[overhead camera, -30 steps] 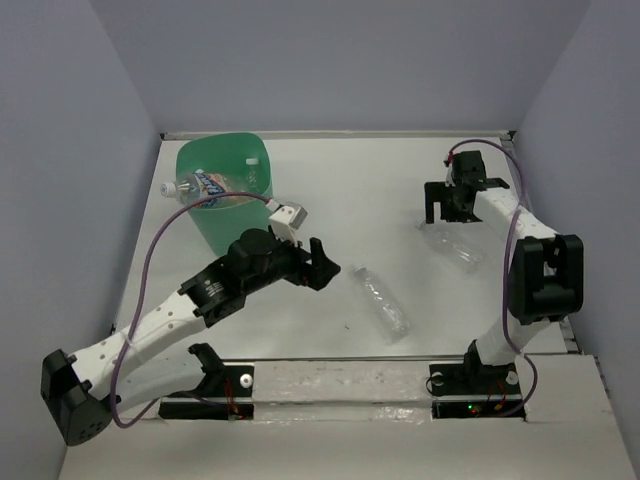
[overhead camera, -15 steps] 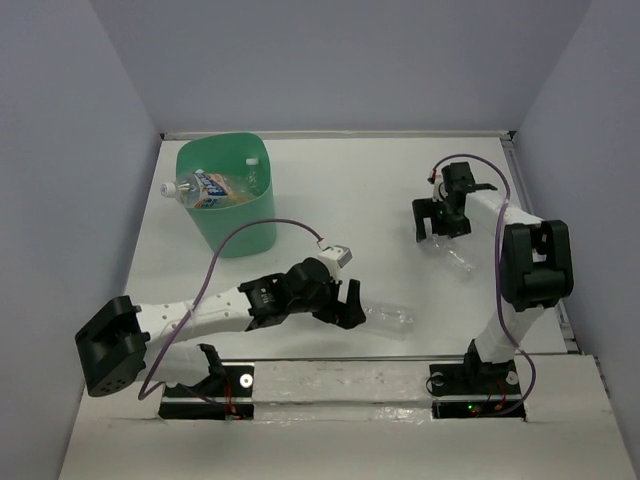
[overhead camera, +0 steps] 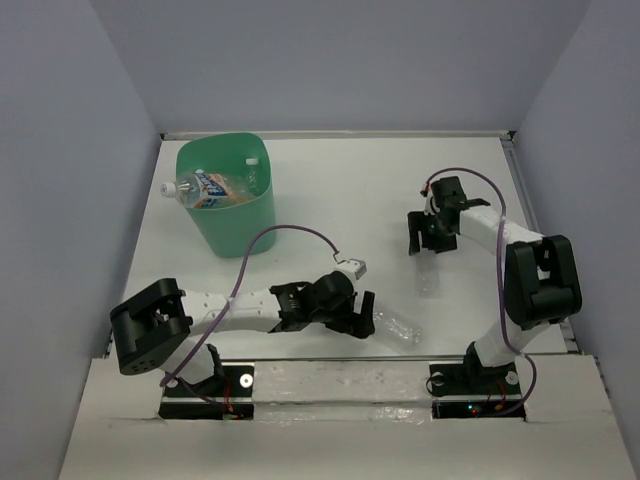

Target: Put the plastic bottles in the bin

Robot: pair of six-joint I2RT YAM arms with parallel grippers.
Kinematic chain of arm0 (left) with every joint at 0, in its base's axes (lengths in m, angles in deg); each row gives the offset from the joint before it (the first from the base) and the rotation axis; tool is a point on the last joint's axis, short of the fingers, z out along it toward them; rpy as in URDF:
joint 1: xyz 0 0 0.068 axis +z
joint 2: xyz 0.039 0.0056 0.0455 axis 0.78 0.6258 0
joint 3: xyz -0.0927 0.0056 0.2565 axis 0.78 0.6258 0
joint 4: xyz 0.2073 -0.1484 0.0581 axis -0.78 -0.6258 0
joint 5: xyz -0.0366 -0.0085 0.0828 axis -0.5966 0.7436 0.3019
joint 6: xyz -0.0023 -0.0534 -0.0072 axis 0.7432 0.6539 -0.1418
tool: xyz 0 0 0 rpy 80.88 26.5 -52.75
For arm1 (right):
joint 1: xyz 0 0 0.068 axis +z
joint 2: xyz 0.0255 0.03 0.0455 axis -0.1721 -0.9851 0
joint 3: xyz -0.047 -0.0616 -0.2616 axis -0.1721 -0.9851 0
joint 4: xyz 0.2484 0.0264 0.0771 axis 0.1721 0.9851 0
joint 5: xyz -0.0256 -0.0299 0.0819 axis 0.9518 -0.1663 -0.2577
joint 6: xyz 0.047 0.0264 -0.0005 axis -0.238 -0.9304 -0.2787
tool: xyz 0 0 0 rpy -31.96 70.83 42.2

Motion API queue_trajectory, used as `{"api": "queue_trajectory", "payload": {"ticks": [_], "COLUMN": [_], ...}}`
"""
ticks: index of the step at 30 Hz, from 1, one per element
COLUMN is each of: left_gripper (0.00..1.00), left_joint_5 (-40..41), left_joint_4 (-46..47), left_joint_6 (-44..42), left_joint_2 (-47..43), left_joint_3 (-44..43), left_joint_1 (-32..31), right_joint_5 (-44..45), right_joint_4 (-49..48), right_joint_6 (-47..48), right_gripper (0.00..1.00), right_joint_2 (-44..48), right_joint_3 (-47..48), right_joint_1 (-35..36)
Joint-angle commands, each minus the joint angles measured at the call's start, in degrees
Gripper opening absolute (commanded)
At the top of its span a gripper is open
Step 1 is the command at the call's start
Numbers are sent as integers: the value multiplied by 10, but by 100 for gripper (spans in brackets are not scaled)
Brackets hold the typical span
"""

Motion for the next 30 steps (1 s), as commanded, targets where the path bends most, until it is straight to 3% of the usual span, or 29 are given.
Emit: {"api": "queue_trajectory", "payload": {"ticks": [1, 3, 8, 24, 28, 30], "left_gripper": [99, 99, 99, 99, 85, 71], "left_joint_5": [59, 68, 84, 102, 135, 155], "left_joint_4": [-2, -4, 1, 25, 21, 22], "left_joint_6": [2, 2, 10, 26, 17, 16], "left_joint_2": [-8, -2, 10, 81, 120, 129], "left_joint_3": [-36, -37, -43, -73, -80, -87], "left_joint_1": [-8, -8, -8, -8, -8, -8], "right_joint_5": [0, 0, -21, -50, -53, -51], "right_joint_4": [-43, -51, -89, -189, -229, -235], "right_joint_6": [-35, -46, -68, -213, -222, -221], "right_gripper": [66, 56, 44, 44, 44, 44], "right_joint_2": [32, 37, 68, 260, 286, 305], "right_joint_3": [-14, -24, -56, -262, -283, -281], "right_joint_1": [0, 0, 20, 140, 146, 152]}}
